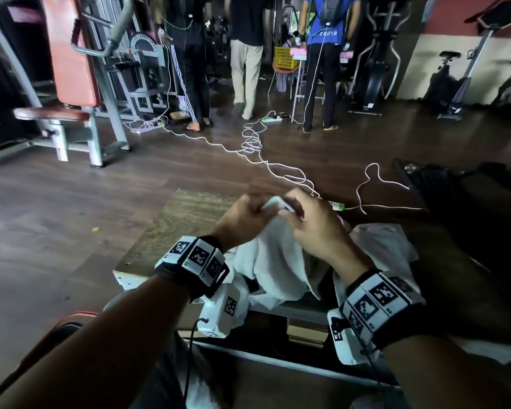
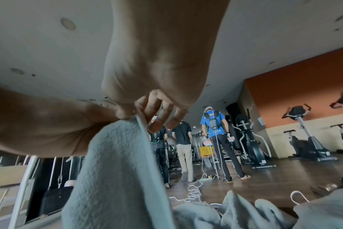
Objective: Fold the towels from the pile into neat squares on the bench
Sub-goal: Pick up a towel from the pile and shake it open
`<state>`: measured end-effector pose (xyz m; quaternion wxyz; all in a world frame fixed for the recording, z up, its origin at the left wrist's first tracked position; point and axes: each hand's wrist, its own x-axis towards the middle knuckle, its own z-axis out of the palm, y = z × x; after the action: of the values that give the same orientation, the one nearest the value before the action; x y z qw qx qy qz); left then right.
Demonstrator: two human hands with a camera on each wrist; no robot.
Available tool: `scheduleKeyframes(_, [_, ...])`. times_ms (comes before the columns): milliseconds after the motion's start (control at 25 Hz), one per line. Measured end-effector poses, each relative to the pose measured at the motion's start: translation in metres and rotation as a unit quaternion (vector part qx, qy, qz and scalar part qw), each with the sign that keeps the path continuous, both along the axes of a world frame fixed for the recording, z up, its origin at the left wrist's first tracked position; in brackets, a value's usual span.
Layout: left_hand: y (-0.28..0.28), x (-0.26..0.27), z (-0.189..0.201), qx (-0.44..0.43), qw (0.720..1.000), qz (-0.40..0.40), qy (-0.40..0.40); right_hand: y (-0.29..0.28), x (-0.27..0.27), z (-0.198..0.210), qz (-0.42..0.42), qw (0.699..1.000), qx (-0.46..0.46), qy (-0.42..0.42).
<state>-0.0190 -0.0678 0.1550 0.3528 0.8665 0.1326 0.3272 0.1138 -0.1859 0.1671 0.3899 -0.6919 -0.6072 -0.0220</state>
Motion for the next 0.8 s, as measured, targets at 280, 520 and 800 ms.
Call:
scheduleKeyframes(280, [0.024,-0.002,-0.014,-0.020,0.996,0.062,0.057,0.009,0.038,0.006,-0.105,0.993,0.048,0.029])
scheduleKeyframes(520, [0.025,0.022,0.018,-0.024,0.997,0.056,0.041,0.023,0.040,0.001,0.014,0.997,0.069,-0.006])
scheduleKeyframes(800, [0.034,0.026,0.031,-0.050,0.993,0.027,0.106,0.038,0.056,0.020,-0.035,0.992,0.118,-0.040])
